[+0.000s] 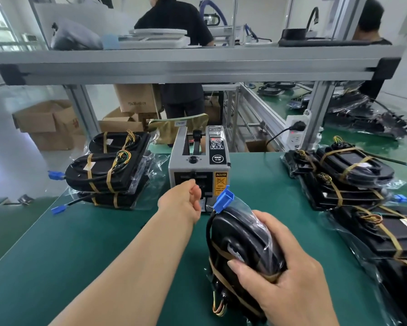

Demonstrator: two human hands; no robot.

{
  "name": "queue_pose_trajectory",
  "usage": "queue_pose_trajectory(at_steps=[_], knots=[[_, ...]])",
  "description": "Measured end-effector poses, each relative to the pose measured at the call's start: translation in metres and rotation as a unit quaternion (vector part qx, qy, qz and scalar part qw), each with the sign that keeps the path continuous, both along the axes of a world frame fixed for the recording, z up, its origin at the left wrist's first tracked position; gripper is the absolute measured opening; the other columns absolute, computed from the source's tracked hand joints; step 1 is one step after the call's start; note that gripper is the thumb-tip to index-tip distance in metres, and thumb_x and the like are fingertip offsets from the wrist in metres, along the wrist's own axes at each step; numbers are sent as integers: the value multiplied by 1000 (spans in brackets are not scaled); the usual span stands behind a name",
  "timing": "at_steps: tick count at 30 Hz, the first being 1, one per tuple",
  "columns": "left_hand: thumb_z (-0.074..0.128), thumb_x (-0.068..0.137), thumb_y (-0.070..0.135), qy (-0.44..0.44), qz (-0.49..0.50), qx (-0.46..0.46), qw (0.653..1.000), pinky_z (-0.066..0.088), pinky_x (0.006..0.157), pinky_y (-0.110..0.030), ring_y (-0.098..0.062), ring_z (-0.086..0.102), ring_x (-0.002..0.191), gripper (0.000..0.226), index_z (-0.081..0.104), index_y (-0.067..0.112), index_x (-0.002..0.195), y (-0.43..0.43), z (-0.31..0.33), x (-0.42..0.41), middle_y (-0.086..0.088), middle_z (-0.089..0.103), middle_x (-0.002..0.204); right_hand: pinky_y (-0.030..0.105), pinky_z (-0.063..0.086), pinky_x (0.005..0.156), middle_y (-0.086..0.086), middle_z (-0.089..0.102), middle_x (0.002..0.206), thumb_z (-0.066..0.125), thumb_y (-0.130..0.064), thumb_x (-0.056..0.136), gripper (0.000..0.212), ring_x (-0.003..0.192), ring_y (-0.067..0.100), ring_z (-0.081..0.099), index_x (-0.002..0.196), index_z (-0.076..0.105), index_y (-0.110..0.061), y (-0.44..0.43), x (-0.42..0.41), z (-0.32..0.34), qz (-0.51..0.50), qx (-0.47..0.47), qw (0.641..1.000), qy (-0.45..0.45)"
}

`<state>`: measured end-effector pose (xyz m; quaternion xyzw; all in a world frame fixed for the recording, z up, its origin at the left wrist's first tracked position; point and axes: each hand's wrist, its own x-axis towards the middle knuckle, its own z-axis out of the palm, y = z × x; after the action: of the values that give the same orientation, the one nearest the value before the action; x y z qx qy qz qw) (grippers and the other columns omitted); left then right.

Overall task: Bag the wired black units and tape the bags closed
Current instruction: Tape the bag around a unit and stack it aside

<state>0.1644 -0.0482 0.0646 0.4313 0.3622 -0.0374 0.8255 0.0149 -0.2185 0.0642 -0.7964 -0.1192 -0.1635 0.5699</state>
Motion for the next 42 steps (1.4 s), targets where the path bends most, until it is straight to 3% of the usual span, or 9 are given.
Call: queue_pose_trajectory(at_steps=[3,8,13,17,20,25,33,38,42], knots=[[60,87,5,-16,42,7,999,41,46,-17,-7,40,25,18,50,13,99,-5,-2,4,4,50,41,-5,40,73,-35,68,97,82,-34,50,74,84,-13,65,116,55,-55,-1,1,-2,-2,-17,1000,-3],[58,85,8,-57,64,14,996,29,38,-16,-6,40,32,17,48,16,75,-5,5,-9,5,47,45,-5,38,75,-35,67,100,81,-36,52,69,88,-14,64,113,58,-57,-1,-2,-1,0,-31,999,-8],[63,89,11,-216,-2,108,970,35,41,-14,-4,41,39,25,57,20,66,10,37,-75,6,48,55,-2,40,80,-32,67,106,83,-39,51,77,94,-10,65,120,54,-55,1,-5,-2,3,-36,999,-11],[75,64,27,-333,-138,196,912,41,53,-20,-10,42,53,15,64,18,58,16,61,-153,-1,49,62,20,55,85,-19,70,111,85,-38,59,74,99,4,69,125,53,-47,10,-12,-8,19,-28,999,-15],[77,49,38,-319,-173,233,902,36,60,-26,-11,38,55,27,68,14,60,11,62,-177,-3,44,57,16,54,82,-19,68,113,83,-37,63,70,99,5,68,126,54,-45,14,-16,-8,11,-33,999,-28],[89,45,17,-303,-198,256,896,41,51,-9,-1,48,45,22,70,17,58,1,56,-177,11,53,48,17,54,81,-18,67,116,84,-31,64,69,100,7,68,125,56,-44,19,-19,-7,9,-32,999,-33],[78,50,35,-302,-166,173,923,35,65,-30,-11,40,56,24,67,16,62,-3,43,-173,-3,45,58,19,52,86,-16,67,114,63,-44,74,48,100,6,67,120,63,-30,23,-27,11,-28,-19,997,-63],[79,53,23,-299,-148,144,932,34,62,-29,-10,41,54,17,66,15,60,-8,38,-175,-4,44,56,28,53,68,-16,60,103,65,-28,74,31,76,12,68,100,51,-37,21,-26,23,-48,-40,997,-55],[80,52,23,-305,-145,143,930,35,61,-28,-10,42,52,18,66,15,58,-7,36,-175,-3,45,56,34,55,62,-6,60,86,60,-26,80,11,74,13,64,85,51,-27,20,-27,29,-49,-77,991,-95]])
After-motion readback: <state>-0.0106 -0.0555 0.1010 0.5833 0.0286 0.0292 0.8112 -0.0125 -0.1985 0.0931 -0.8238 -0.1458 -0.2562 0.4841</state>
